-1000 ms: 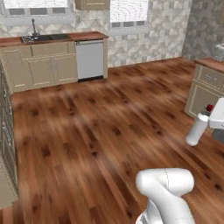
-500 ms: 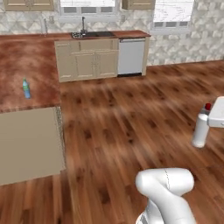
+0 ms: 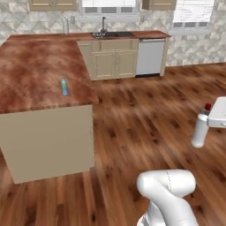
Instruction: Move the drinks to the dining counter.
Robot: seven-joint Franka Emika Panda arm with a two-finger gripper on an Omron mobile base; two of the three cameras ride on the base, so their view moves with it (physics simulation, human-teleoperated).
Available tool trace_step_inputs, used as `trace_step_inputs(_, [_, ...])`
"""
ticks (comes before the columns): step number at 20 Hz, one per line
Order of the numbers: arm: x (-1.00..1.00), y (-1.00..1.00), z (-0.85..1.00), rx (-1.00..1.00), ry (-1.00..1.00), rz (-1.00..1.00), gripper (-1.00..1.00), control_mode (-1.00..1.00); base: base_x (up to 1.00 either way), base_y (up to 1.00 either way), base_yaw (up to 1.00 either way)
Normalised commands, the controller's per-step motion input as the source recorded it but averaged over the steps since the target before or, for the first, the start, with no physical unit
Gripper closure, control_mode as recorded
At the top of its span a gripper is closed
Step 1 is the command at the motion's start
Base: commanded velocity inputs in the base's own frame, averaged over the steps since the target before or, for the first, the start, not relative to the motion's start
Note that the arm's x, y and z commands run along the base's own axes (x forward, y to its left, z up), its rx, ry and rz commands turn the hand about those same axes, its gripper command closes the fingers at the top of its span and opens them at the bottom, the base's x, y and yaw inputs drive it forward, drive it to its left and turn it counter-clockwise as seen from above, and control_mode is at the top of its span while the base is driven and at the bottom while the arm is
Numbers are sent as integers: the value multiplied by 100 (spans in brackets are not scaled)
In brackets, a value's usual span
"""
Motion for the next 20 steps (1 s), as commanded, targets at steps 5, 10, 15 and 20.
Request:
trace_step_inputs(5, [0,0,0,0,0,0,100,100,58,72,0])
trace_step_inputs(10, [0,0,0,0,0,0,100,100,83,61,0])
trace_step_inputs(15, [0,0,0,0,0,0,100,100,100,59,0])
trace_step_inputs(20, [0,0,0,0,0,0,100,100,100,52,0])
